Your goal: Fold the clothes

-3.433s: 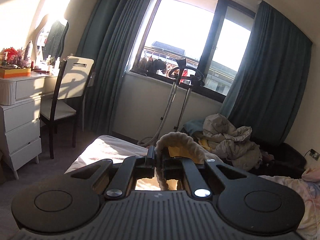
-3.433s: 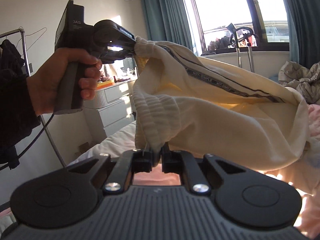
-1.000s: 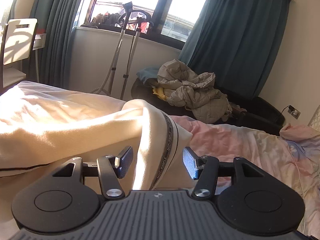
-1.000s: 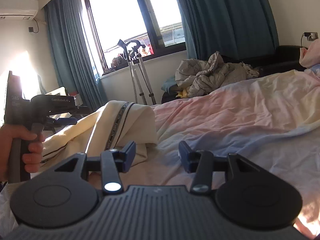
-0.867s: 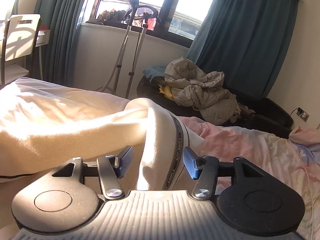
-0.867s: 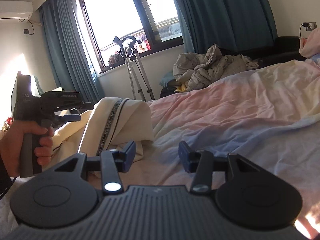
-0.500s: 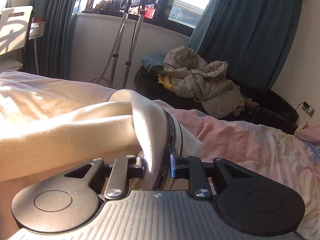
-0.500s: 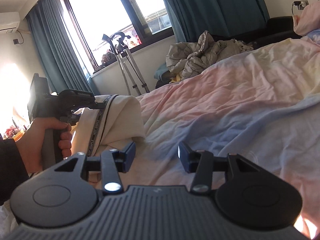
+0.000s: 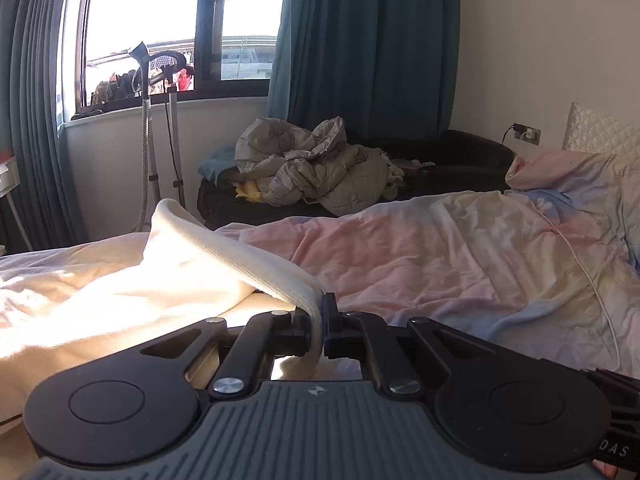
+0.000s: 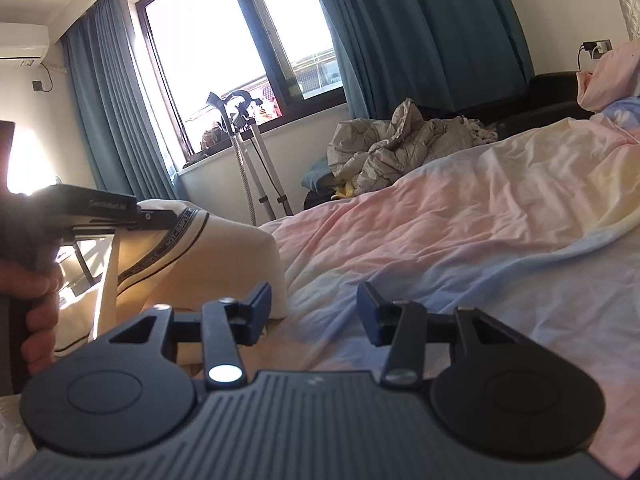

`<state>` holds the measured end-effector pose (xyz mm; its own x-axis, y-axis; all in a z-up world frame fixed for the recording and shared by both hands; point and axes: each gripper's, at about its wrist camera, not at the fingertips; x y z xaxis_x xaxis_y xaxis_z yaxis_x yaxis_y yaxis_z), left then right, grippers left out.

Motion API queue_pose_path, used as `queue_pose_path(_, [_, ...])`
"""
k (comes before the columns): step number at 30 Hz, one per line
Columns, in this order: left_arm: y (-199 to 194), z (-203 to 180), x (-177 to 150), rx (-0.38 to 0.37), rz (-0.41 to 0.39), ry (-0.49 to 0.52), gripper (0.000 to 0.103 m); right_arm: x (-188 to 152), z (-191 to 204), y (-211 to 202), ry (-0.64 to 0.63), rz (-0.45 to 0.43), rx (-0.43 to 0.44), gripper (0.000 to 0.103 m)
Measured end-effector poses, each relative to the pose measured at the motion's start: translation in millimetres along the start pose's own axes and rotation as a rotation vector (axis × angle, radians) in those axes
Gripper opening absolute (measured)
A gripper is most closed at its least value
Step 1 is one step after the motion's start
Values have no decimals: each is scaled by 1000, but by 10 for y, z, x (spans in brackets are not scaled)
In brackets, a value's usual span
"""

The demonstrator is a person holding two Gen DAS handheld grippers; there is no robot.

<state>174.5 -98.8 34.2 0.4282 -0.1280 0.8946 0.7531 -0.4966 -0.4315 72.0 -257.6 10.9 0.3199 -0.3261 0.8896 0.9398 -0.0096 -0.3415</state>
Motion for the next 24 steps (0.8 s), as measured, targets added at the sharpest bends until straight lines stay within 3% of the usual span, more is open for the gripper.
queue_pose_path(5, [-345, -107, -580, -32, 2, -44, 5, -9, 38, -165, -24, -18, 16, 49])
queue_pose_path(9, [-445, -57, -851, -28, -30, -79, 5, -64, 107, -183, -63, -6, 35, 49])
queue_pose_path(14, [-477, 56, -975, -58, -82, -126, 5, -133, 229, -144, -115, 25, 70, 49])
queue_pose_path(18, [-453, 133, -1025, -88, -81, -143, 5, -109, 335, -30, -92, 73, 127, 49])
queue_pose_path(24, [-458, 265, -1084, -140, -83, -142, 5, 275, 667, 395, -39, 168, 256, 53])
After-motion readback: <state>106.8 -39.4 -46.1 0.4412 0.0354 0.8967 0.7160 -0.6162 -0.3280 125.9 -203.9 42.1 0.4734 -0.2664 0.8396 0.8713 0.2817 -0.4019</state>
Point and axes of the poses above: each gripper's, at about its wrist camera, not at the fingertips, and y roughly the way its jaws point, z to its left, x to its top, and after that the axes turned 10 degrees about -x, right-handed
